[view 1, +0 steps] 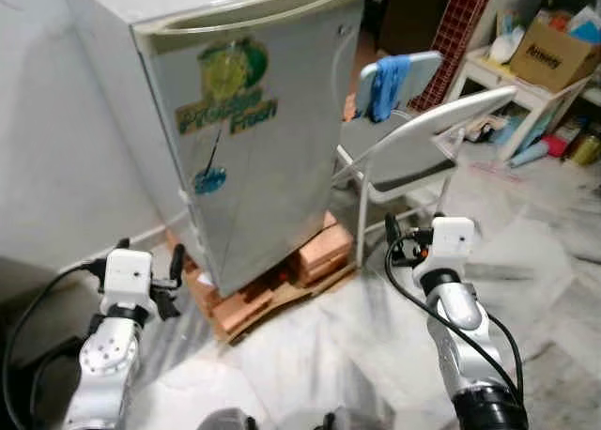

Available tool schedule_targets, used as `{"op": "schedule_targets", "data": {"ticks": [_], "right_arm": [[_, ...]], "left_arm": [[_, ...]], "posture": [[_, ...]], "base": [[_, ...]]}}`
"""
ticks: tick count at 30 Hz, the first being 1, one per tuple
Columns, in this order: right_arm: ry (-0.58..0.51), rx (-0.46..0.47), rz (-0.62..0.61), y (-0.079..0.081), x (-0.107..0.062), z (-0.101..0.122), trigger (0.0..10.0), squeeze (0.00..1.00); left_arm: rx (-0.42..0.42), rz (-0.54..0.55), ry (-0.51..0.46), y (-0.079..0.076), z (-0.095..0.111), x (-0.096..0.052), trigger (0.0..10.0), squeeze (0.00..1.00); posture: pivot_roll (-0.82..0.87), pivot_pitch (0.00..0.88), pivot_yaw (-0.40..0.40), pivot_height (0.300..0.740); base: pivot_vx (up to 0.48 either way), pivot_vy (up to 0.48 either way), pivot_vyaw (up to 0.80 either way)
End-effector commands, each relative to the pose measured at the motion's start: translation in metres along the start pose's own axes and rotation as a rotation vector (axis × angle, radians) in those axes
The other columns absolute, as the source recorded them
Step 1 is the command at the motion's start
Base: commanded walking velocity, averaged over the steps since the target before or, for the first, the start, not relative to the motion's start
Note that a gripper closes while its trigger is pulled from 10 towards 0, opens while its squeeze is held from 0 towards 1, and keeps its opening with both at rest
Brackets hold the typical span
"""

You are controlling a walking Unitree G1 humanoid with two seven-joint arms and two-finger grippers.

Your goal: Restocking fridge

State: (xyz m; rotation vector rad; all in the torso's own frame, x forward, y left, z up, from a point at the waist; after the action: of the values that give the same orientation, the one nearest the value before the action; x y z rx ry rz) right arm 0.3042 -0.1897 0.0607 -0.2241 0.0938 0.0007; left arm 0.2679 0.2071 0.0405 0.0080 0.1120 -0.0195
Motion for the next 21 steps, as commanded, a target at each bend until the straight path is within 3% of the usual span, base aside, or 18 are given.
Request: {"op": "schedule_targets", "data": {"ticks": [1,8,21], "right_arm": [[0.003,0.003,-0.006,-0.0001,0.0017,0.0004,10.0,0.00],[0.009,-0.003,0.001,0.0005,0.0029,-0.0006,10.0,0.00],[-0.006,-0.017,0.020,0.0041,0.0073,0.0034,10.0,0.00]], "left_arm": [[0.012,0.010,0.011,0.0046,-0.0022,-0.0024,10.0,0.00],[0.020,0.000,0.008,0.0036,-0.0022,-0.0007,10.0,0.00],[0.016,0.004,-0.002,0.0021,-0.0020,0.0006,10.0,0.00]], "posture": [[0.02,0.001,-0.032,0.740],[0.02,0.000,-0.041,0.740],[0.02,0.003,-0.048,0.740]], "base": [[0.000,0.480,0.00],[0.000,0.480,-0.21],[0.000,0.476,-0.80]]}}
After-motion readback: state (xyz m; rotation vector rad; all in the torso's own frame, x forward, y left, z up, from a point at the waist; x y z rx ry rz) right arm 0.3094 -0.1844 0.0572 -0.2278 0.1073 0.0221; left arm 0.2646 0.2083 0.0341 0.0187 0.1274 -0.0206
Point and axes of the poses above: a point about 5 cm out from each wrist's last joint towards the gripper, its own x axis pointing out of the wrist towards the gripper, its own z axis along the axis of the wrist's last joint, y = z × x, the point moved 3 cm from there along x, pointing out of the wrist towards the gripper, and after that the axes turned 11 degrees about -x, right-handed, at the moved point
